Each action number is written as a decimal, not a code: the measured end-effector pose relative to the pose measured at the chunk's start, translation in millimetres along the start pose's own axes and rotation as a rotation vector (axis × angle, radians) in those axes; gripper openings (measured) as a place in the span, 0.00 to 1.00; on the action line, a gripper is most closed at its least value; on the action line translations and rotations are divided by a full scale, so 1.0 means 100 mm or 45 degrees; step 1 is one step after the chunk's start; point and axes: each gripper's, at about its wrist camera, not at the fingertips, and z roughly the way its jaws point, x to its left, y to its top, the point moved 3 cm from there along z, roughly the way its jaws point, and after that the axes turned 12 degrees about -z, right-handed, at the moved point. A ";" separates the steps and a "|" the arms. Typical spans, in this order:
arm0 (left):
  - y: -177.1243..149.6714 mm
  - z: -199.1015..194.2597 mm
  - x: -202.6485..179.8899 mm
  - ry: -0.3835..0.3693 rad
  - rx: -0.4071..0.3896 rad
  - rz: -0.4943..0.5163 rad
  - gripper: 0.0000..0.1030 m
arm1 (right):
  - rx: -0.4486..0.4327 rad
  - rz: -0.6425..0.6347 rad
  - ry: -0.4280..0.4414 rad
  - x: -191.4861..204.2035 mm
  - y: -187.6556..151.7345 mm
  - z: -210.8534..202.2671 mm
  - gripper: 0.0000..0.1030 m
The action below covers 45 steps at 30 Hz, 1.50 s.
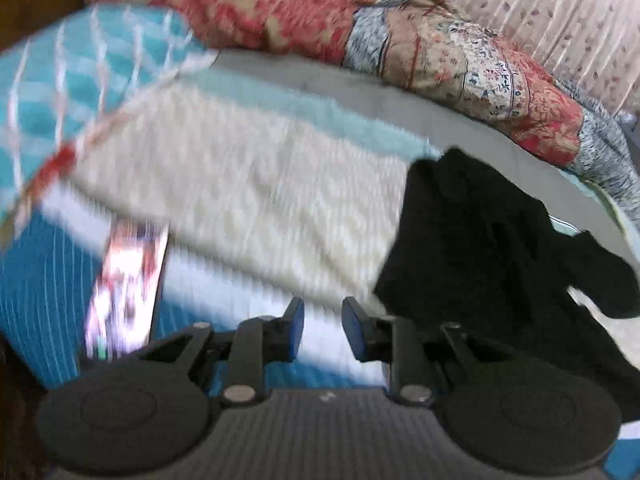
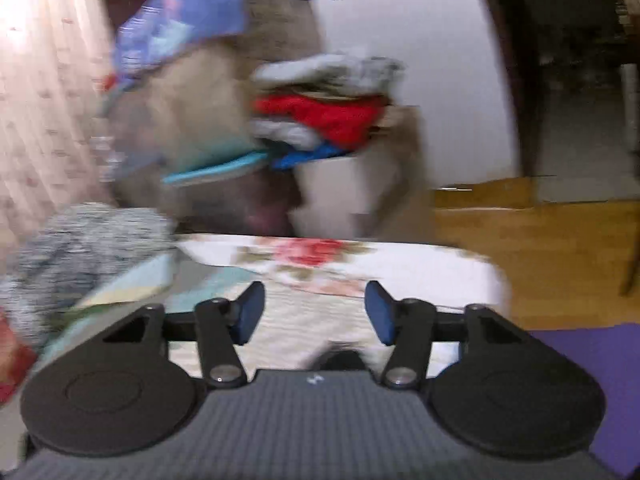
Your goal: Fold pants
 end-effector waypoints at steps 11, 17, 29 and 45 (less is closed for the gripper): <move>0.97 1.60 -1.81 -0.043 -0.057 0.339 0.88 | 0.419 -0.185 0.472 2.07 -0.10 1.39 0.56; 0.91 2.23 -2.17 -0.018 0.002 0.375 0.84 | 0.665 0.026 0.490 2.74 -0.30 2.07 0.63; 0.80 2.21 -2.13 -0.025 -0.019 0.411 0.07 | 0.687 -0.101 0.231 2.81 -0.46 2.41 0.06; 1.04 1.72 -1.31 -0.141 0.013 -0.002 0.07 | 0.308 0.371 0.464 1.18 0.29 1.50 0.06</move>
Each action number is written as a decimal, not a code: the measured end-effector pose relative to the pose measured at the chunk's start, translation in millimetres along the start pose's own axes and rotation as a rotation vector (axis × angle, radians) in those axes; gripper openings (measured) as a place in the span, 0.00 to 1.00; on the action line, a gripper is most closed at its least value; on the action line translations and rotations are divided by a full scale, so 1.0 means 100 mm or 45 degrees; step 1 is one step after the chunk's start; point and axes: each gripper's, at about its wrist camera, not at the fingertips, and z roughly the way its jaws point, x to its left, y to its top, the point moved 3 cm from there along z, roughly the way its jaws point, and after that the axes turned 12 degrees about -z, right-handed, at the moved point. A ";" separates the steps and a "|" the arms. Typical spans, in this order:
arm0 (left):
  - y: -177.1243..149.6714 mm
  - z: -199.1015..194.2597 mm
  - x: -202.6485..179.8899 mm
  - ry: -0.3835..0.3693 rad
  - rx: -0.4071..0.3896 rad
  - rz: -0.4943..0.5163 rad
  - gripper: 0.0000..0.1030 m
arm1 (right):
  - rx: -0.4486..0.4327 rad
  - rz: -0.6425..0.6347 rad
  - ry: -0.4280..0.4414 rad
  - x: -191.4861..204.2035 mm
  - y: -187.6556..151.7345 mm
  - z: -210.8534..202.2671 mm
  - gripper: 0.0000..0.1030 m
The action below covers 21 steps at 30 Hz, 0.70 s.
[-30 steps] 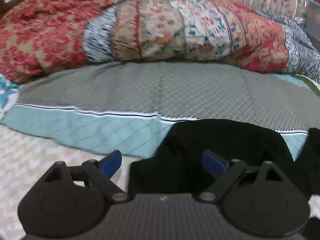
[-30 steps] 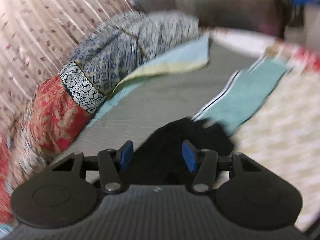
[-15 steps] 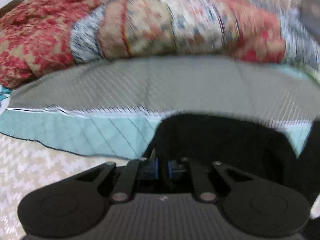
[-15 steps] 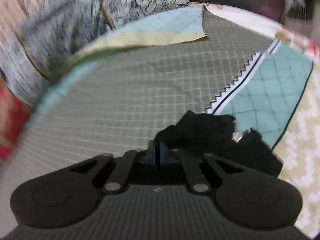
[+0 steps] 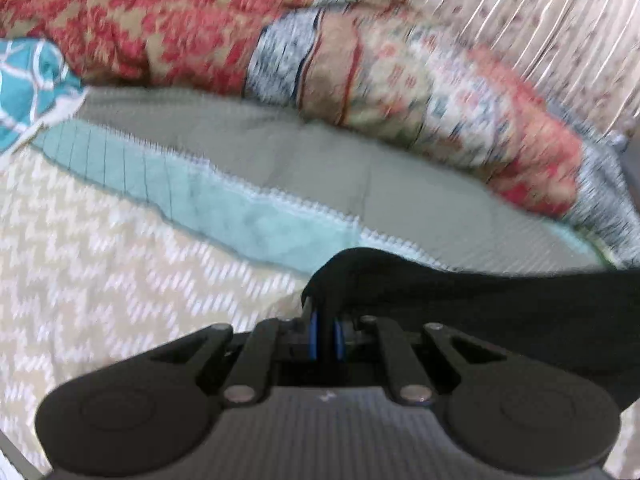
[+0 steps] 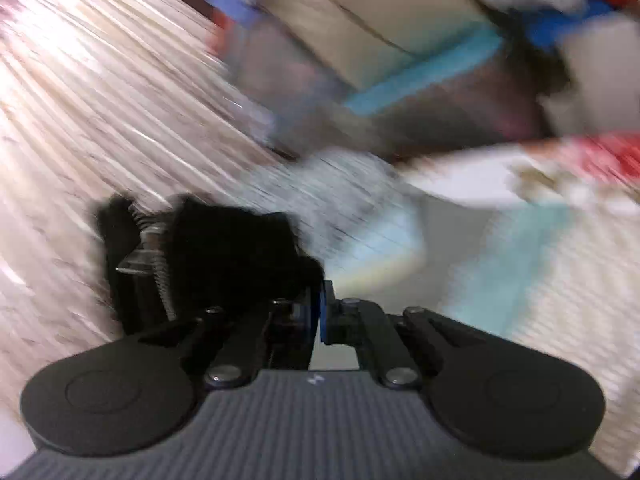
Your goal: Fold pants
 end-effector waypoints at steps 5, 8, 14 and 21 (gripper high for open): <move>-0.07 0.20 -0.02 0.067 0.037 0.029 0.07 | 0.268 -0.045 -0.303 -0.44 -0.66 0.37 0.09; -0.03 0.14 -0.08 0.058 0.012 0.072 0.07 | 0.246 -0.033 -0.323 -0.52 -0.67 0.30 0.17; -0.05 0.12 -0.08 0.038 0.007 0.083 0.07 | 0.097 -0.010 -0.392 -0.69 -0.35 -0.03 0.50; -0.07 0.08 -0.04 0.013 0.004 0.064 0.07 | 0.070 0.035 -0.266 -0.57 -0.33 -0.36 0.51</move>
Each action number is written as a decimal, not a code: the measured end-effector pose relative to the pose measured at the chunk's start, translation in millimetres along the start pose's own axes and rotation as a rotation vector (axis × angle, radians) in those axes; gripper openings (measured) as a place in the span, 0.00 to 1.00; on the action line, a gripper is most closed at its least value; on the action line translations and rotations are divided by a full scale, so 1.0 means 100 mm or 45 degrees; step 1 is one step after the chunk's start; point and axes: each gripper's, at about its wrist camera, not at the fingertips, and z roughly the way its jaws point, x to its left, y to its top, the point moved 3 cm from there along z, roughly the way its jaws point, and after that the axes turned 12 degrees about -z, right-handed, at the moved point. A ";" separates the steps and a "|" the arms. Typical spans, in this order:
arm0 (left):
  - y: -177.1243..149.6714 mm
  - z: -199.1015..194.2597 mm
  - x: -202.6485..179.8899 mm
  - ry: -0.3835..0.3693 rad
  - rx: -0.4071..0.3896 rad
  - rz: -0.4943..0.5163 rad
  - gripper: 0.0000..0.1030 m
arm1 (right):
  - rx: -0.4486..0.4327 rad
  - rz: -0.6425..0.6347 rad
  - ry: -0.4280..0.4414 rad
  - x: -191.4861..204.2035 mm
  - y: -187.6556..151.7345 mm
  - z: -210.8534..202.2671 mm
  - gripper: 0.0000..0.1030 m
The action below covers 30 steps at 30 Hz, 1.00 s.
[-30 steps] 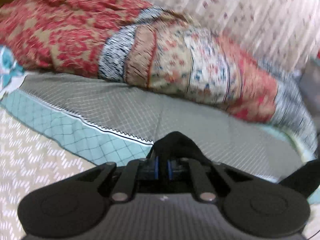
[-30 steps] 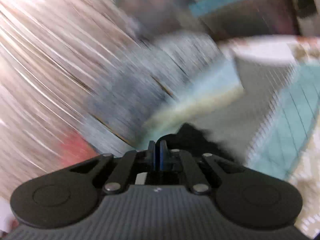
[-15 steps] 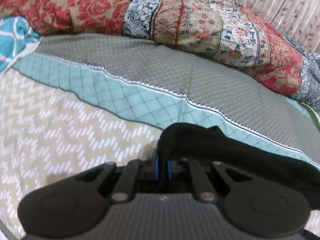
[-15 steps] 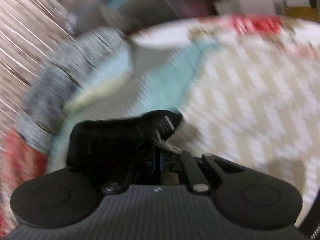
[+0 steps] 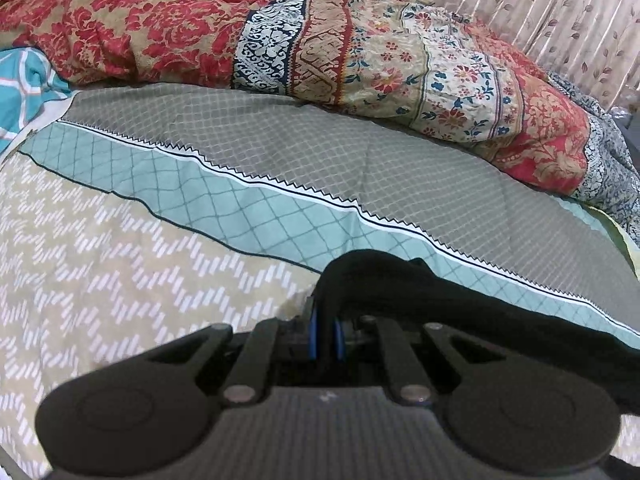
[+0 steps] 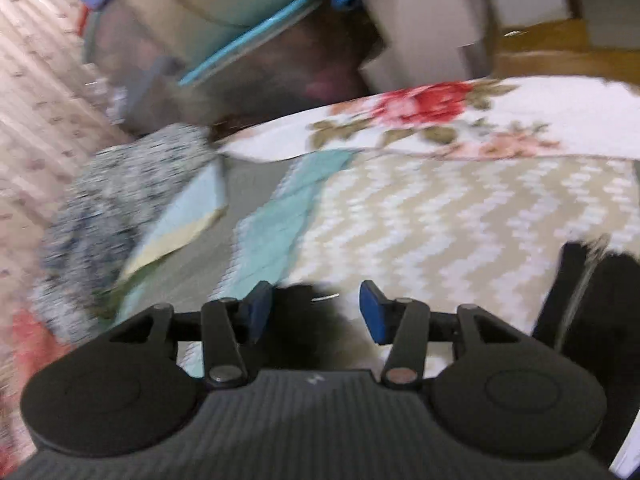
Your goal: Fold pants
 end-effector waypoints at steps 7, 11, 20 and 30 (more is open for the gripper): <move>0.01 -0.07 -0.01 -0.021 -0.008 -0.004 0.07 | 0.054 0.009 -0.063 0.08 -0.43 -0.04 0.61; 0.00 -0.07 -0.03 -0.014 -0.006 0.010 0.07 | 0.095 0.081 -0.049 -0.02 -0.60 0.11 0.62; 0.10 -0.11 0.04 -0.055 -0.008 -0.078 0.07 | 0.025 0.131 0.189 0.23 -0.23 0.24 0.12; 0.40 0.31 -0.15 -0.004 -0.055 -0.206 0.08 | -0.099 -0.126 0.076 1.46 0.64 0.91 0.20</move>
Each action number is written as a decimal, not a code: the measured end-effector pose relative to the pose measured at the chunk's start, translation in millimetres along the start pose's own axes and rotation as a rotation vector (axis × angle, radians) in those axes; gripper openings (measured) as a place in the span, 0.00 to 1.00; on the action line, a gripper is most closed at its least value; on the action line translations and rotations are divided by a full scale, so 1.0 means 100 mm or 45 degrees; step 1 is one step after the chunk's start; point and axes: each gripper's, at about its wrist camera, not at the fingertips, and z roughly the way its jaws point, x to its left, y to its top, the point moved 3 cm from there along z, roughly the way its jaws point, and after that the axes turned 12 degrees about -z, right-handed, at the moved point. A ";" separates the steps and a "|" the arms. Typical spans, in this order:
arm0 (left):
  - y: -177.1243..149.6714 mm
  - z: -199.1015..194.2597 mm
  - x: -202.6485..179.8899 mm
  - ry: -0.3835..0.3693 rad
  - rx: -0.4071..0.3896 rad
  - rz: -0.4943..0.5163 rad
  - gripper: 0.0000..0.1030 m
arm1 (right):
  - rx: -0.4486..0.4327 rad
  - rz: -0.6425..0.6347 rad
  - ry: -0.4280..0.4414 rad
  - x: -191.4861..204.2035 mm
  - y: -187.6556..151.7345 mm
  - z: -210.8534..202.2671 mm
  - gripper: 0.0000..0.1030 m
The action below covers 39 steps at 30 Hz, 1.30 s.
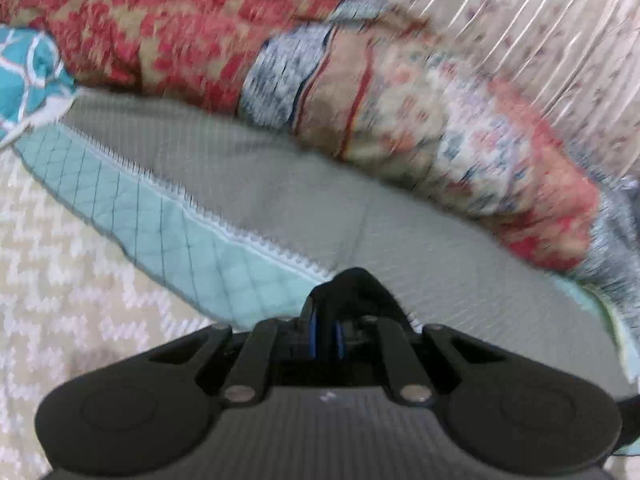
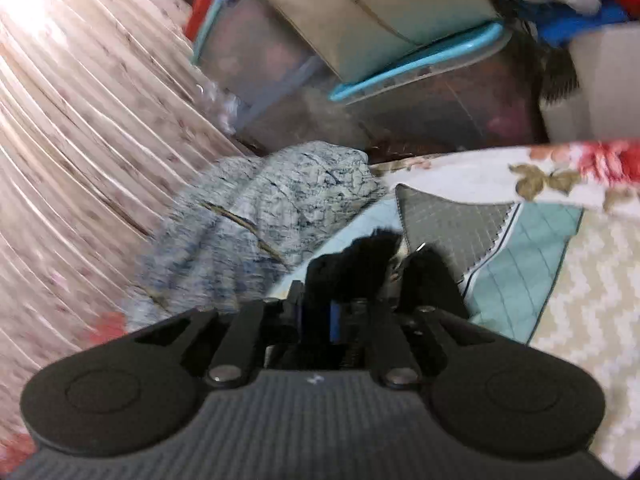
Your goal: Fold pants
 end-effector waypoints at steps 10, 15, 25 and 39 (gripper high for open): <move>-0.20 -0.03 0.08 0.076 -0.005 0.214 0.53 | 0.207 -0.076 0.021 -0.17 -0.67 0.19 0.37; -0.13 -0.24 -0.06 0.107 -0.214 0.393 0.77 | 0.167 -0.093 0.001 -0.14 -0.60 0.16 0.37; -0.62 0.06 -0.76 0.055 -0.356 1.116 0.89 | 0.219 -0.248 -0.013 0.47 -0.60 0.77 0.55; -0.89 0.65 -0.54 0.257 -0.234 1.194 0.07 | 0.314 -0.219 -0.192 0.19 -0.74 1.38 0.07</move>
